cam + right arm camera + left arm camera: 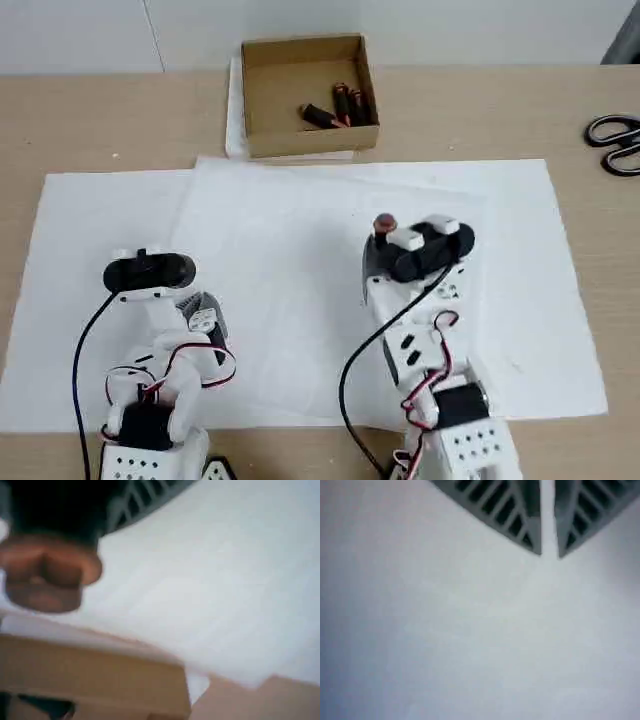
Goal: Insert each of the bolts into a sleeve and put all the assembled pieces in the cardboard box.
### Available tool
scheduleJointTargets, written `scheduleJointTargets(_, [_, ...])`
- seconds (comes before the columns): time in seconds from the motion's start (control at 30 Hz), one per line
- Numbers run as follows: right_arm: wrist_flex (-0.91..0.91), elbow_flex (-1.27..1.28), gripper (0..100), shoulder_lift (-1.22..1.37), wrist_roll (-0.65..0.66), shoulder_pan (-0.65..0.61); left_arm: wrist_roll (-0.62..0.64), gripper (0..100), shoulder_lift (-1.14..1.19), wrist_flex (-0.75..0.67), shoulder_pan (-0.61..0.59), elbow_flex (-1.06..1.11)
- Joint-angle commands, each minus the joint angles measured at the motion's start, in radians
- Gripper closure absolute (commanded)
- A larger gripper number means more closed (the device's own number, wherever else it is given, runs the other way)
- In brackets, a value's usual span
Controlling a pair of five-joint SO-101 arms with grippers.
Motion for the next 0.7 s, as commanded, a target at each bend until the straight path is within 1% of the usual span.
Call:
scheduleJointTargets(0.0, [-0.154, -0.192, 99.5, 0.262, -0.005, 0.028, 0.008, 99, -0.009, -0.023, 0.005, -0.005])
scheduleJointTargets(0.07, [-0.174, -0.316, 99.5, 0.418, -0.009, 0.050, 0.008, 99, -0.009, -0.023, 0.005, -0.005])
scheduleJointTargets(0.2, [-0.173, -0.594, 99.5, 0.716, -0.066, 0.077, 0.008, 99, -0.009, -0.023, 0.003, -0.005])
scheduleJointTargets(0.4, [-0.153, -0.990, 99.5, 1.116, -0.064, 0.074, 0.008, 99, -0.009, -0.023, -0.003, -0.005])
scheduleJointTargets(0.5, [-0.070, -1.237, 99.5, 1.326, -0.063, 0.073, 0.008, 99, -0.009, -0.023, -0.003, -0.005])
scheduleJointTargets(0.67, [0.130, -1.735, 99.5, 1.715, -0.063, 0.073, 0.008, 99, -0.009, -0.023, -0.003, -0.005])
